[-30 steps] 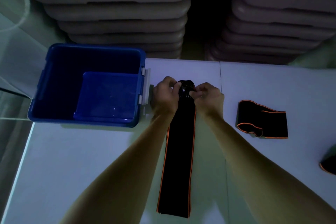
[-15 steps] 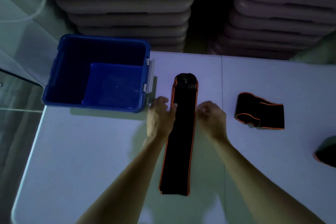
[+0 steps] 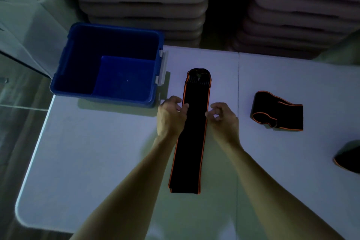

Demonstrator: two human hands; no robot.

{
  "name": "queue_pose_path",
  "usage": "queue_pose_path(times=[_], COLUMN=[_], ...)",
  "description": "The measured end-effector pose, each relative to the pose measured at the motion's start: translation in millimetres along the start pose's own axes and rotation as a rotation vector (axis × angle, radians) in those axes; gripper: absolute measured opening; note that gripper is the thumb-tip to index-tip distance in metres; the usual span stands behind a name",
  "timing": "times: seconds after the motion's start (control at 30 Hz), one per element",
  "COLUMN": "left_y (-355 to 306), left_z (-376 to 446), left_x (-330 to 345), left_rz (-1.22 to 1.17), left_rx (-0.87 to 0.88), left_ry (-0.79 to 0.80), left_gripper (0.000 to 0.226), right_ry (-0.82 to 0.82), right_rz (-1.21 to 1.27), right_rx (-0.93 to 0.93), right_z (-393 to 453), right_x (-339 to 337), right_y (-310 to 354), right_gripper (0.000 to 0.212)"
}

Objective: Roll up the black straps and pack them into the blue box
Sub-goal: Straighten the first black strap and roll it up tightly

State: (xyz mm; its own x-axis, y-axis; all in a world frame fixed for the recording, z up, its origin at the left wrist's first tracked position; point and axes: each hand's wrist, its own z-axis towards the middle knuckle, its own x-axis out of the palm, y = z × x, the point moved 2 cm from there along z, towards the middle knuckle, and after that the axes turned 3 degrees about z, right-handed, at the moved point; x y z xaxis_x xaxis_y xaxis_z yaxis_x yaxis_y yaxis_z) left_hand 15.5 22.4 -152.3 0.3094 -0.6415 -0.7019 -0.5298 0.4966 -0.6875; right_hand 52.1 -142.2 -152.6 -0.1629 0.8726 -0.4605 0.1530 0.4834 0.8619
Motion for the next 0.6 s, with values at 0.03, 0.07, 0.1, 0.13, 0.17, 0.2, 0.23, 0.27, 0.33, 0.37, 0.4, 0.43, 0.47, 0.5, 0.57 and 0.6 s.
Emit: queue_pose_path(times=[0.03,0.07,0.1,0.13,0.17,0.2,0.23,0.27,0.33,0.37,0.4,0.43,0.47,0.5,0.57,0.6], left_y=[0.4,1.8,4.1,7.3,11.1,14.3,17.6,21.5,30.5,34.6,38.8,42.3,44.8,46.3,45.4,44.2], left_z=[-5.1,-12.0,-20.7,-31.2,-43.3,-56.4,-70.2,-84.3,-113.8,-128.6,-143.2,-156.4,-167.7,-177.3,-189.9,-194.4], left_x=[-2.2,-4.4,-7.1,-9.8,-13.4,-17.9,-22.6,-26.7,-34.2,-37.5,-40.1,-41.8,-42.1,-41.4,-37.8,-35.6], left_rz=[-0.010,-0.016,-0.020,-0.015,-0.004,0.009,0.020,0.034,0.063,0.068,0.066,0.056,0.043,0.028,0.008,0.006], left_rx=[-0.023,-0.046,-0.063,-0.079,-0.098,-0.120,-0.140,-0.154,-0.170,-0.184,-0.202,-0.210,-0.205,-0.193,-0.185,-0.192], left_ry=[0.010,0.019,0.028,0.040,0.055,0.075,0.097,0.113,0.122,0.116,0.110,0.105,0.102,0.100,0.087,0.076], left_gripper=[0.024,0.022,0.020,0.019,0.018,0.018,0.019,0.020,0.024,0.024,0.023,0.020,0.018,0.015,0.014,0.015], right_ry=[0.014,0.033,0.055,0.083,0.113,0.140,0.162,0.185,0.235,0.262,0.292,0.321,0.351,0.384,0.471,0.517], right_rz=[-0.008,-0.035,-0.066,-0.084,-0.090,-0.090,-0.087,-0.079,-0.077,-0.091,-0.107,-0.125,-0.139,-0.152,-0.168,-0.171], right_rx=[0.007,0.002,-0.003,-0.006,-0.009,-0.016,-0.016,-0.006,0.026,0.044,0.060,0.070,0.071,0.068,0.066,0.069], right_z=[-4.2,-9.4,-15.8,-23.9,-33.3,-43.5,-54.6,-65.6,-87.6,-97.9,-107.6,-116.3,-123.8,-130.6,-140.3,-143.7], right_x=[-2.9,-5.9,-9.3,-13.0,-17.0,-20.9,-25.1,-29.0,-35.3,-38.0,-40.1,-41.8,-42.5,-43.2,-42.9,-42.6], right_y=[-3.2,-6.7,-10.3,-12.9,-15.2,-17.1,-19.3,-22.4,-30.4,-34.6,-38.3,-41.9,-44.8,-46.9,-49.2,-49.8], right_gripper=[0.019,0.020,0.019,0.018,0.017,0.016,0.015,0.014,0.012,0.011,0.010,0.010,0.010,0.011,0.012,0.012])
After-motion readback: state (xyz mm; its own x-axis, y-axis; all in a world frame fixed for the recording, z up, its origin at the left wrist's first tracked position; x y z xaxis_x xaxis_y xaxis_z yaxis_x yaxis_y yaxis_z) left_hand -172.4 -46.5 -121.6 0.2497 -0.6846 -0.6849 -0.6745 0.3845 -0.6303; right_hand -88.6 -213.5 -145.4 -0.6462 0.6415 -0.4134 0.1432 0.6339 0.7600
